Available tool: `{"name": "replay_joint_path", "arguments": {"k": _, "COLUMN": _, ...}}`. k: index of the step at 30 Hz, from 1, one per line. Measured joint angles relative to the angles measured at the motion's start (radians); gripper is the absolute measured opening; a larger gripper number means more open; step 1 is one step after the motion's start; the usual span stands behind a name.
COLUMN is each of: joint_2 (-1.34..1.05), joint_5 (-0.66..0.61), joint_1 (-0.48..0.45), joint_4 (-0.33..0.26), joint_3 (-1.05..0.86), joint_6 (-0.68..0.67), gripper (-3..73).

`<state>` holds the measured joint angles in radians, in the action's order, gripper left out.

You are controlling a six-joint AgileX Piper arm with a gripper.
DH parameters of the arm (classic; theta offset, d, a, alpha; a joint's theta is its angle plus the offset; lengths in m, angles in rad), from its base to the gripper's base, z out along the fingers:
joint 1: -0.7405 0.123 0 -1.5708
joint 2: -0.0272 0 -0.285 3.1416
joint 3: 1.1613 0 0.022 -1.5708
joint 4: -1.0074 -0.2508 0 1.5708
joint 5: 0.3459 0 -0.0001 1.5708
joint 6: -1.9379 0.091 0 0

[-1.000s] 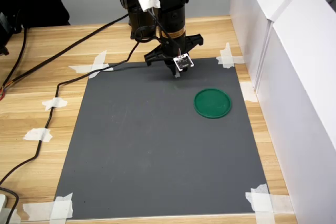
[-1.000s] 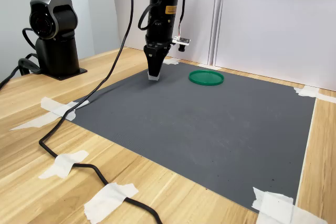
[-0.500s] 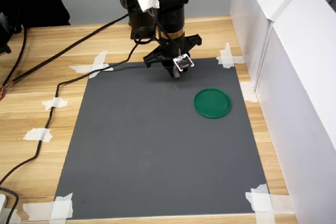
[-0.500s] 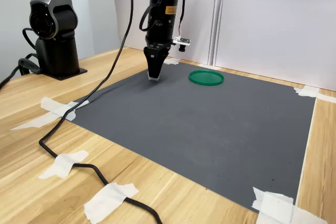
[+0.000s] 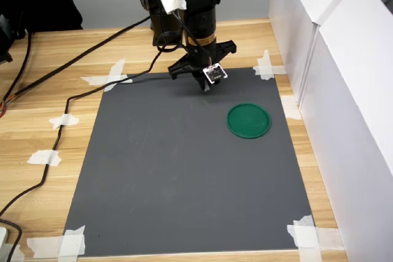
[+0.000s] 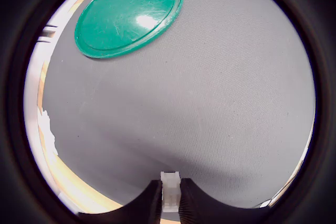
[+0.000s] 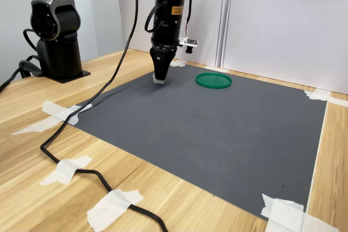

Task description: Grasp a white terminal and put it on the green lid.

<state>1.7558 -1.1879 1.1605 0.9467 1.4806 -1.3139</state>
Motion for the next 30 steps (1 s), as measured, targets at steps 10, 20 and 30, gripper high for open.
{"name": "replay_joint_path", "arguments": {"k": 10, "joint_2": -0.042, "joint_5": -0.051, "joint_1": 0.000, "joint_4": -0.016, "joint_3": 0.137, "joint_6": -0.011, "gripper": 8.7}}
{"name": "replay_joint_path", "arguments": {"k": 20, "joint_2": 0.062, "joint_5": -0.057, "joint_1": 0.000, "joint_4": -0.040, "joint_3": 0.356, "joint_6": -0.069, "gripper": 8.7}}
{"name": "replay_joint_path", "arguments": {"k": 30, "joint_2": 0.212, "joint_5": -0.027, "joint_1": 0.000, "joint_4": -0.109, "joint_3": 0.380, "joint_6": -0.153, "gripper": 8.7}}
